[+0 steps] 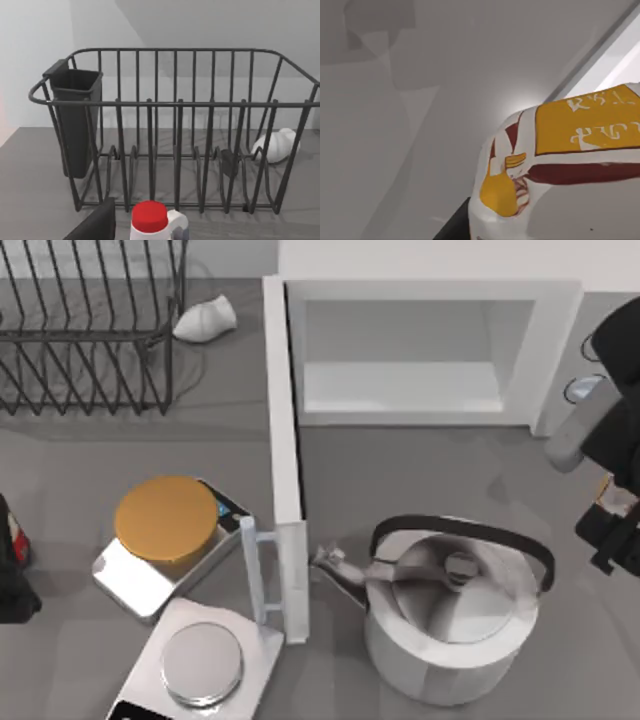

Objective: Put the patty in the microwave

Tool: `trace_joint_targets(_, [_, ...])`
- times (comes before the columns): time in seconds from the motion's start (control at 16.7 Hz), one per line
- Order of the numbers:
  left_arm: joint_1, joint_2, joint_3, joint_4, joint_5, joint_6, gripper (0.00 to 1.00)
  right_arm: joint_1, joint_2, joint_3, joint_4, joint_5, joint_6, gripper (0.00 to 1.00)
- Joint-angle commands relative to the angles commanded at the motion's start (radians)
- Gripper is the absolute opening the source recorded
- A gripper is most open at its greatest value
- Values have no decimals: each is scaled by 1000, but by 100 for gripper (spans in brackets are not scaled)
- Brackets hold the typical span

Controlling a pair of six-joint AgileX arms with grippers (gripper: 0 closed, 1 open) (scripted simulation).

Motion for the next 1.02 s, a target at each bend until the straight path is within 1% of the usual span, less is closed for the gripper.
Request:
trace_joint_targets(0.24, [0, 0, 0, 0, 0, 0, 100, 75, 217, 97, 314, 152, 133, 0])
trace_joint_targets(0.42, [0, 0, 0, 0, 0, 0, 100, 143, 382, 155, 583, 227, 271, 0])
trace_joint_targets(0.6, [0, 0, 0, 0, 0, 0, 100, 200, 524, 200, 864, 265, 420, 0])
trace_joint_targets(0.78, [0, 0, 0, 0, 0, 0, 100, 237, 638, 232, 1123, 280, 559, 0])
trace_joint_targets(0.9, [0, 0, 0, 0, 0, 0, 100, 251, 689, 249, 1256, 284, 635, 0])
trace_joint_targets(1.02, [0, 0, 0, 0, 0, 0, 100, 259, 718, 263, 1349, 287, 690, 0])
